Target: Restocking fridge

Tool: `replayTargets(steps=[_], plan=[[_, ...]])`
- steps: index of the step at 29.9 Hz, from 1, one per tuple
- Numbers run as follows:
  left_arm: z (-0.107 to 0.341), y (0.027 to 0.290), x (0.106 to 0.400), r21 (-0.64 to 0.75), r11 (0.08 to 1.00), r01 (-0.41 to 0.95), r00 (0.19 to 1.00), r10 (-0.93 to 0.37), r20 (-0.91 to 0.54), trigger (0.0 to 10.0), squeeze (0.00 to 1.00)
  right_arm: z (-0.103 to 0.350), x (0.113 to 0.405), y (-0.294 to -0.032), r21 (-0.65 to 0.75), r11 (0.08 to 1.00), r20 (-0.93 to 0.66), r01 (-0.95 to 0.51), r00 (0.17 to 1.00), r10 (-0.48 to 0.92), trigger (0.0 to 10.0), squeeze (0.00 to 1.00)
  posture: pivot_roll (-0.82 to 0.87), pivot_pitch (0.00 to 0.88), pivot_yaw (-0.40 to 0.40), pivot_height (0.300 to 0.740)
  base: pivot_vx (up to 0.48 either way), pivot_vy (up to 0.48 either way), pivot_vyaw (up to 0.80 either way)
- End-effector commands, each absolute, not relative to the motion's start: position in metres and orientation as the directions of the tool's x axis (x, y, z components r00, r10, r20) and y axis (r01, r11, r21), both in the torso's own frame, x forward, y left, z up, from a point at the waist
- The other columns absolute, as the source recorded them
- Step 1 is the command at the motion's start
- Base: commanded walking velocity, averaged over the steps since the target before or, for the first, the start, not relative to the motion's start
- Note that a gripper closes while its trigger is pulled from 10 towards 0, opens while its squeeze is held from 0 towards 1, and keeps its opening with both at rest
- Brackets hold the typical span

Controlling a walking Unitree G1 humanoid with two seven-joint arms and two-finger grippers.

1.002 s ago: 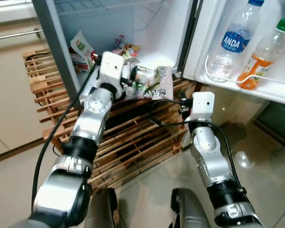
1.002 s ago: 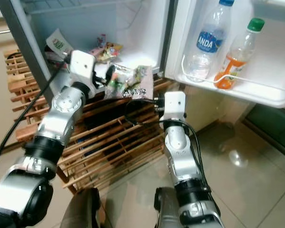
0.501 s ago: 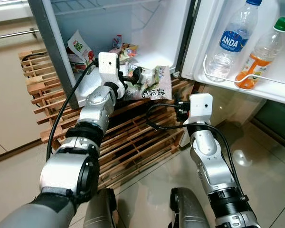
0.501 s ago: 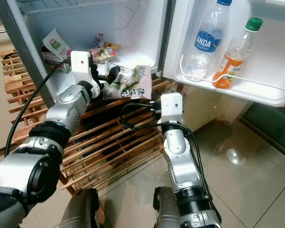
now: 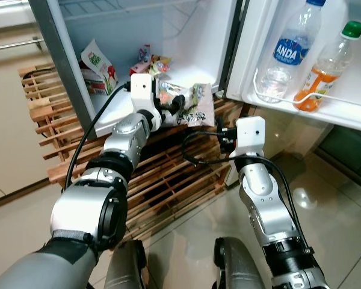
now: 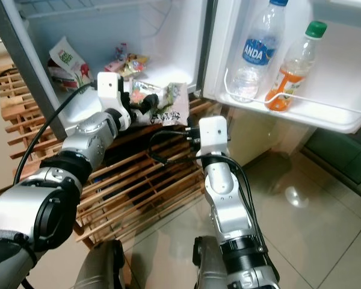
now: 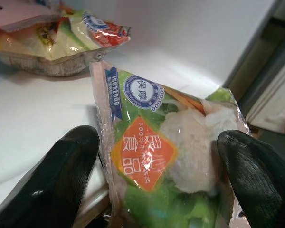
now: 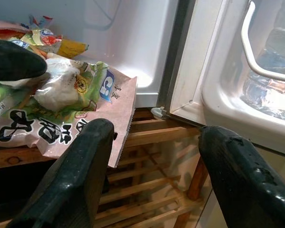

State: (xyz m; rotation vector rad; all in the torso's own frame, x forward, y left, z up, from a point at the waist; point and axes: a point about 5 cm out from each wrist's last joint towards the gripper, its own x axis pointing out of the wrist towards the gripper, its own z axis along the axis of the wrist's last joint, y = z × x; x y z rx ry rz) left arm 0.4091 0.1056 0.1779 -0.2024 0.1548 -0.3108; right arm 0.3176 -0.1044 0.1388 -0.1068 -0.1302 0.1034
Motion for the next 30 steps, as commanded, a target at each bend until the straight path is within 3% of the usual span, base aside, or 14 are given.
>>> replayTargets(steps=[1,8,9,10,18,30], plan=[[0.168,0.102,0.407,-0.263,0.929,0.262,0.932,-0.314,-0.180,10.0,0.00,0.144,0.317,-0.105,-0.114,0.989,0.138,-0.094,0.984,0.110,10.0,0.00,-0.18,0.000,0.014,0.596,0.000,0.000,0.00],[0.163,0.081,0.403,-0.321,0.895,0.310,0.892,-0.390,-0.227,10.0,0.00,0.142,0.316,-0.105,-0.115,0.988,0.126,-0.101,0.985,0.116,10.0,0.00,-0.19,0.000,0.016,0.596,0.000,0.000,0.00],[0.161,0.078,0.402,-0.333,0.891,0.309,0.888,-0.396,-0.235,9.0,0.00,0.142,0.316,-0.105,-0.116,0.988,0.124,-0.102,0.985,0.116,10.0,0.00,-0.19,0.000,0.018,0.596,0.000,0.000,0.00],[0.158,0.076,0.401,-0.345,0.887,0.307,0.880,-0.403,-0.253,0.0,0.00,0.142,0.316,-0.105,-0.116,0.988,0.123,-0.103,0.986,0.117,10.0,0.00,-0.19,0.000,0.018,0.596,0.000,0.000,0.00],[0.156,0.071,0.399,-0.317,0.891,0.325,0.869,-0.414,-0.272,0.0,0.00,0.142,0.316,-0.103,-0.114,0.988,0.120,-0.103,0.986,0.117,10.0,0.00,-0.19,0.000,0.022,0.596,0.000,0.000,0.00],[0.155,0.070,0.398,-0.381,0.874,0.301,0.884,-0.406,-0.234,0.0,0.00,0.140,0.313,-0.105,-0.114,0.988,0.110,-0.103,0.987,0.116,10.0,0.00,-0.20,0.000,0.027,0.596,0.000,0.000,0.00]])
